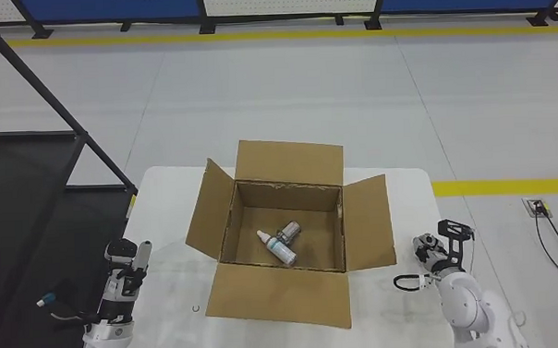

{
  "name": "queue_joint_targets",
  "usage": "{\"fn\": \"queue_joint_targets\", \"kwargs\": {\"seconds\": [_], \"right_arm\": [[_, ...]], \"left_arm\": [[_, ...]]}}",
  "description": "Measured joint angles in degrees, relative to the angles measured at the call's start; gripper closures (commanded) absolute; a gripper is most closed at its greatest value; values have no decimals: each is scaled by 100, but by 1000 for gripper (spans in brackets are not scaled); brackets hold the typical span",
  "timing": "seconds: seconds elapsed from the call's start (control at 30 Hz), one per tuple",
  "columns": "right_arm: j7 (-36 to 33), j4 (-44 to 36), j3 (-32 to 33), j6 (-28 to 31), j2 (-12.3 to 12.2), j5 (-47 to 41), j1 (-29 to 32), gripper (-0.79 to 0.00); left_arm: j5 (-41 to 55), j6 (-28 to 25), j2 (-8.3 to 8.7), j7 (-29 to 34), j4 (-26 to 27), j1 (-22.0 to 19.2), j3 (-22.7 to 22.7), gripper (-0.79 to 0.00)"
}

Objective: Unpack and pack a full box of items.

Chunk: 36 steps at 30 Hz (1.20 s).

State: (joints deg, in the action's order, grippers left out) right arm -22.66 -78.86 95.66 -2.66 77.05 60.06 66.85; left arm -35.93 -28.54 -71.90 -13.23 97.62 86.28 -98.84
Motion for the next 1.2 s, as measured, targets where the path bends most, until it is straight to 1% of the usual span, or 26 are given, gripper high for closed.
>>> {"fn": "queue_joint_targets", "kwargs": {"seconds": [0.2, 0.33, 0.53, 0.6, 0.7, 0.8, 0.87, 1.03, 1.2], "right_arm": [[612, -799, 109, 64, 25, -604, 361, 0], [1075, -1666, 86, 251, 43, -872, 773, 0], [1461, -2908, -341, 195, 79, -650, 1133, 0], [1479, -3204, -549, 314, 83, -530, 1175, 0], [1229, -3462, -957, 512, 79, -152, 1079, 0], [813, -3455, -1506, 522, 94, 359, 757, 0], [452, -3311, -1959, 567, 119, 665, 437, 0], [-655, -2496, -3083, 327, 262, 1235, -646, 0], [-1844, -1417, -3908, -17, 471, 1369, -1760, 0]], "left_arm": [[0, 0, 0, 0, 0, 0, 0, -785], [0, 0, 0, 0, 0, 0, 0, -785], [0, 0, 0, 0, 0, 0, 0, -785], [0, 0, 0, 0, 0, 0, 0, -785], [0, 0, 0, 0, 0, 0, 0, -785], [0, 0, 0, 0, 0, 0, 0, -785], [0, 0, 0, 0, 0, 0, 0, -785], [0, 0, 0, 0, 0, 0, 0, -785], [0, 0, 0, 0, 0, 0, 0, -785]]}}
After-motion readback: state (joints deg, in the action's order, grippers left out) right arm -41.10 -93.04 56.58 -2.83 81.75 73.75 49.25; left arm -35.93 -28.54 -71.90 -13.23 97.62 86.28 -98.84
